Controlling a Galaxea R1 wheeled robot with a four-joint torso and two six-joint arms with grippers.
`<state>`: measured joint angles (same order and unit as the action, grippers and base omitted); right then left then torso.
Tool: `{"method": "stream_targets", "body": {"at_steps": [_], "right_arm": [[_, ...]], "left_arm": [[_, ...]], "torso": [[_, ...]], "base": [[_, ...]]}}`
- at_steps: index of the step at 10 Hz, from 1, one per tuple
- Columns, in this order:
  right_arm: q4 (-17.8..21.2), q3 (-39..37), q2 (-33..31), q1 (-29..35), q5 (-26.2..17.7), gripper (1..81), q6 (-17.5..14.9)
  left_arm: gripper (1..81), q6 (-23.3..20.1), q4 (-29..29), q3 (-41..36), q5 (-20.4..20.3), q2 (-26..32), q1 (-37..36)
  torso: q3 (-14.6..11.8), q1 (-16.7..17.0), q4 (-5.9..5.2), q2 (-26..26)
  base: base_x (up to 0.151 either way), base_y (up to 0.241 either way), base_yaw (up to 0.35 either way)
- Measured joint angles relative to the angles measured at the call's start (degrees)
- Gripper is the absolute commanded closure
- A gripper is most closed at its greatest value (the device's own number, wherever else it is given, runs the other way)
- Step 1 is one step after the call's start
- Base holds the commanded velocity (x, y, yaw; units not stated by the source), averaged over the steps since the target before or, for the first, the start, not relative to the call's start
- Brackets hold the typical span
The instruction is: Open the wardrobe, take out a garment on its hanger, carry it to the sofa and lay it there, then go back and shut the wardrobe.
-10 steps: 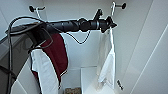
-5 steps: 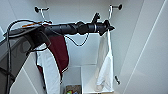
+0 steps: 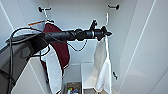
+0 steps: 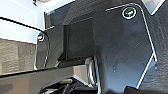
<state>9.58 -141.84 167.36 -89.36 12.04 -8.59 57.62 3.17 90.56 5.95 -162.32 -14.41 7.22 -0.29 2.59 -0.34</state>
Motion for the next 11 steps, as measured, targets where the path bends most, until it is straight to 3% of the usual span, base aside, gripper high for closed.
{"method": "stream_targets", "body": {"at_steps": [11], "right_arm": [[0.0,0.0,0.0,-0.5,0.6,1.0,0.0]], "left_arm": [[81.1,-0.4,-4.1,-5.8,-4.7,5.3,10.1]], "torso": [[0.0,0.1,0.0,0.0]], "base": [[-0.13,0.0,0.0]]}}
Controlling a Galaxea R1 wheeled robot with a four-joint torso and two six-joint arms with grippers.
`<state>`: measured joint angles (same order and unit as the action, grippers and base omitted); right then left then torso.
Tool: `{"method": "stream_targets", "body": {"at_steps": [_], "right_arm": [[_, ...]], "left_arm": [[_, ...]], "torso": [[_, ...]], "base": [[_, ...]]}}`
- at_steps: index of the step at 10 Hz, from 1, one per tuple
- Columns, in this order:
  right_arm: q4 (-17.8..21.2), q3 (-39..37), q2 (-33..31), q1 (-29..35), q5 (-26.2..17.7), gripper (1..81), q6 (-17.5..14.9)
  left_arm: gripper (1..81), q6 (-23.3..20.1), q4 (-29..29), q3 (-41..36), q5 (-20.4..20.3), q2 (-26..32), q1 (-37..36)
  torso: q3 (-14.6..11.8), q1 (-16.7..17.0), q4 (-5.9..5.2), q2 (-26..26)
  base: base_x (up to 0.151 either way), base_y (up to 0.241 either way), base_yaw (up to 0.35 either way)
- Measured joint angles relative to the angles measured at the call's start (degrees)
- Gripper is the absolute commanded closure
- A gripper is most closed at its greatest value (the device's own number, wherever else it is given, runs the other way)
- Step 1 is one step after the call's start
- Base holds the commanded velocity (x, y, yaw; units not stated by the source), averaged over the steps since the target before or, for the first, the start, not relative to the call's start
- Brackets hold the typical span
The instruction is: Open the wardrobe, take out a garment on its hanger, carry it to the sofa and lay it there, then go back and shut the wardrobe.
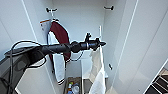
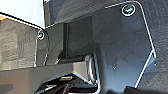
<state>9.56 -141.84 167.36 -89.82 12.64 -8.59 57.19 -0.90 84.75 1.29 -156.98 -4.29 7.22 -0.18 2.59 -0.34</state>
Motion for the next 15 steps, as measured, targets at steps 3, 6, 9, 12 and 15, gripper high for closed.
{"method": "stream_targets", "body": {"at_steps": [3,6,9,12,15], "right_arm": [[0.0,0.0,0.0,0.2,0.1,1.0,0.0],[0.0,0.0,0.1,0.3,0.2,1.0,0.0],[0.0,0.0,0.2,0.3,0.2,1.0,0.0],[0.0,0.0,0.1,0.3,0.2,1.0,0.0],[0.0,0.0,0.3,0.1,0.1,1.0,0.0]], "left_arm": [[81.1,0.0,-0.9,-2.2,0.1,2.4,1.9],[81.1,0.0,-1.7,-4.1,0.0,4.4,4.1],[81.1,0.1,-2.9,-6.5,-0.3,6.7,7.3],[81.1,0.1,-3.9,-8.1,-2.6,9.1,8.7],[81.1,0.1,-4.1,-8.2,-2.6,9.8,9.6]], "torso": [[0.0,0.0,0.0,0.0],[0.0,0.0,0.0,0.0],[0.0,0.0,0.0,0.0],[0.0,0.0,0.0,0.0],[0.0,0.0,0.0,0.0]], "base": [[-0.133,0.0,0.0],[-0.135,0.0,0.0],[-0.135,0.0,0.0],[-0.127,0.0,0.0],[-0.086,0.0,0.0]]}}
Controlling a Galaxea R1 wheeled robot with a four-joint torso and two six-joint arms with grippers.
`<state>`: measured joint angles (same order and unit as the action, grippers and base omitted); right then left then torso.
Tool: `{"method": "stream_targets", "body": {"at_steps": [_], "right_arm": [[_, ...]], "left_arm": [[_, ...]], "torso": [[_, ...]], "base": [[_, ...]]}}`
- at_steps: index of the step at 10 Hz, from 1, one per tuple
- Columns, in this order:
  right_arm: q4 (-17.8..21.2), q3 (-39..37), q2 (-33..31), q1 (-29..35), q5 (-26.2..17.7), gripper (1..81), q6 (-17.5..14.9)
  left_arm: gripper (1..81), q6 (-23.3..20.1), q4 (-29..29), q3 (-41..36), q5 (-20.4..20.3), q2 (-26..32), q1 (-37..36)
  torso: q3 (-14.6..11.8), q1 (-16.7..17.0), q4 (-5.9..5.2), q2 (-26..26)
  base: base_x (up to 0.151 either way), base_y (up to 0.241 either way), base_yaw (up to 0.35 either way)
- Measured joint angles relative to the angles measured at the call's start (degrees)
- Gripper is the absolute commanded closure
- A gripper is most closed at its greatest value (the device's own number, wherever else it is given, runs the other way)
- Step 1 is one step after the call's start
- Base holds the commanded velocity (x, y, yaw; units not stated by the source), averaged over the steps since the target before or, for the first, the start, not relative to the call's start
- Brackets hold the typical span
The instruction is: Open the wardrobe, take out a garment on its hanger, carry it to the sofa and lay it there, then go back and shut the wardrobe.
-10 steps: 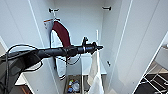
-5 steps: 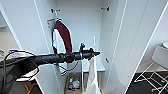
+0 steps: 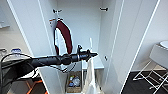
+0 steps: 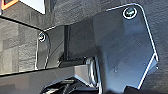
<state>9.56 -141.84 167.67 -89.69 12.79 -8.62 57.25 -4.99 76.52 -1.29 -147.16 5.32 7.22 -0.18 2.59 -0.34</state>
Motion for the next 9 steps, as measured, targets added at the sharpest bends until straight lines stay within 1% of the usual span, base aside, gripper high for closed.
{"method": "stream_targets", "body": {"at_steps": [3,9], "right_arm": [[0.0,0.0,0.0,0.2,0.1,1.0,0.0],[0.0,0.0,0.0,0.2,0.1,1.0,0.0]], "left_arm": [[81.1,0.0,-0.4,-0.7,0.0,0.3,0.7],[81.1,-0.1,-1.7,-3.2,-0.1,1.6,2.4]], "torso": [[0.0,0.0,0.0,0.0],[0.0,0.0,0.0,0.0]], "base": [[-0.08,0.0,0.0],[0.0,0.0,0.0]]}}
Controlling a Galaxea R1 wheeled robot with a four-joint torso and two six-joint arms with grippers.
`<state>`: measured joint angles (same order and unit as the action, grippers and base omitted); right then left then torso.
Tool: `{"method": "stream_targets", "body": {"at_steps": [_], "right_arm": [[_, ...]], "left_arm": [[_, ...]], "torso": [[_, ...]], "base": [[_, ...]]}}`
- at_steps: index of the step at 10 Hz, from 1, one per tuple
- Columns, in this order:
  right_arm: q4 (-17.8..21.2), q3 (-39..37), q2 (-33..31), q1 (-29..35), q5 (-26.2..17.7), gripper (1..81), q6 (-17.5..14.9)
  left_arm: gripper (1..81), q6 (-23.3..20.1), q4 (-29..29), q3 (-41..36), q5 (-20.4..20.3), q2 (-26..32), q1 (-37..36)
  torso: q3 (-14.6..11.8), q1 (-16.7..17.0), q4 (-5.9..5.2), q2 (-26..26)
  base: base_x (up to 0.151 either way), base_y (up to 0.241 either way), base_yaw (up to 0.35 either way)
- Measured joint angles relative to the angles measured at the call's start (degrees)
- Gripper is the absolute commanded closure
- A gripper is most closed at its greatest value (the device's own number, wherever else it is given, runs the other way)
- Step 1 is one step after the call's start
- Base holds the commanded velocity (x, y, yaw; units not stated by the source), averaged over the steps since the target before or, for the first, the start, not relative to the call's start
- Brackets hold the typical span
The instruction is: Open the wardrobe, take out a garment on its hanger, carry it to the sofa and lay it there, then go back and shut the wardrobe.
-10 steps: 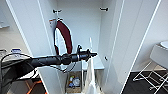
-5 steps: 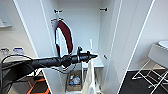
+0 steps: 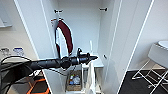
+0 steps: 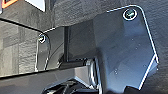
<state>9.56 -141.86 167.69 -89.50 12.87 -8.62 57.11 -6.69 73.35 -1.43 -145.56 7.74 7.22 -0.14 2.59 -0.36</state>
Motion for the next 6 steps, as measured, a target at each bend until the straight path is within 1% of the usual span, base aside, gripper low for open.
{"method": "stream_targets", "body": {"at_steps": [3,4,6], "right_arm": [[0.0,0.0,0.3,-0.1,0.0,1.0,0.0],[0.0,0.0,0.5,-0.1,0.0,1.0,0.0],[0.0,0.0,0.5,0.0,0.2,1.0,-0.1]], "left_arm": [[81.1,0.0,-0.2,-2.1,0.5,0.6,2.9],[81.1,0.0,-0.2,-2.6,2.1,0.5,4.4],[81.1,0.0,-0.5,-4.5,8.5,0.5,5.0]], "torso": [[0.0,0.0,0.0,0.0],[0.0,0.0,0.0,0.0],[0.0,0.0,0.0,0.0]], "base": [[0.0,0.0,0.0],[0.0,0.0,0.0],[0.0,0.0,0.0]]}}
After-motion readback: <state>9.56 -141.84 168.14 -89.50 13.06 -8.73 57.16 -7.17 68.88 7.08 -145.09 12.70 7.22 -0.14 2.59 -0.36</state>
